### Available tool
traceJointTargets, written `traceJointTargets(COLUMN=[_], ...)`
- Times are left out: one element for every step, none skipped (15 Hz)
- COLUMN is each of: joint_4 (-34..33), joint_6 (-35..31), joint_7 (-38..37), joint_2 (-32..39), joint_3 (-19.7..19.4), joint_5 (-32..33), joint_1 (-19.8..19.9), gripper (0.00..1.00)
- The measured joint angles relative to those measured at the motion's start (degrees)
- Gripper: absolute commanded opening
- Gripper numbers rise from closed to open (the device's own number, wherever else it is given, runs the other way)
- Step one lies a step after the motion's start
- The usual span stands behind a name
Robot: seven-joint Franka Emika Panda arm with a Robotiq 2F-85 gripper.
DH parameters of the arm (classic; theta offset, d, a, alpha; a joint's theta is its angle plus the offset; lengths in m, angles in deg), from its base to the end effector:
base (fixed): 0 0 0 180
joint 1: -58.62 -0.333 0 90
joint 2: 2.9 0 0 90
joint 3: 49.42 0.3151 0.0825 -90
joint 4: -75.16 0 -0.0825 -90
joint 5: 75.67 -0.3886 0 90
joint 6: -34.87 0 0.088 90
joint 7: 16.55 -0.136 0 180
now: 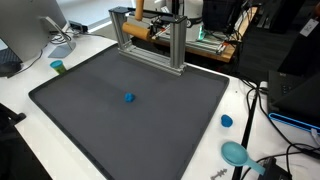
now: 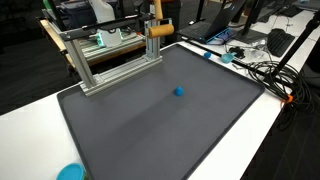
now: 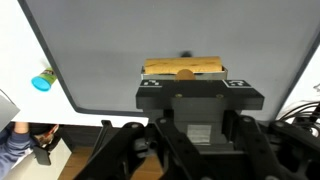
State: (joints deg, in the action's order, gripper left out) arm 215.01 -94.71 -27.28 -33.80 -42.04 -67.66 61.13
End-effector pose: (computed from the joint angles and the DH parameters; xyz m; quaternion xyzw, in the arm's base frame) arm 0.4331 0.0333 0.5002 0.9799 -0.0189 0.1860 0.0702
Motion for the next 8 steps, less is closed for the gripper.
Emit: traceJointTargets(joint_4=[-3.10,-6.26,-9.31,-12.33,-15.43,-18.54,-21.60,-24.81], joint_6=[0.70,1.79,3.24,5.00,6.83,8.67,10.42,12.22], joint_7=[-2.67,-5.04,-6.60,-7.26,-7.46,-7.49,-7.49,-7.48], joint_2=[3.17,6.61,10.11,13.64,17.24,20.71,23.89,26.95], joint_3=[1.62,2.94,3.69,3.95,3.92,3.69,3.31,2.69], joint_5=[1.12,2.22,2.71,2.72,2.65,2.48,2.38,2.27], joint_1=[0.85,1.46,1.64,1.48,1.19,0.92,0.71,0.48], gripper=[0.22,0.22,0.22,0.22,0.22,0.22,0.22,0.22])
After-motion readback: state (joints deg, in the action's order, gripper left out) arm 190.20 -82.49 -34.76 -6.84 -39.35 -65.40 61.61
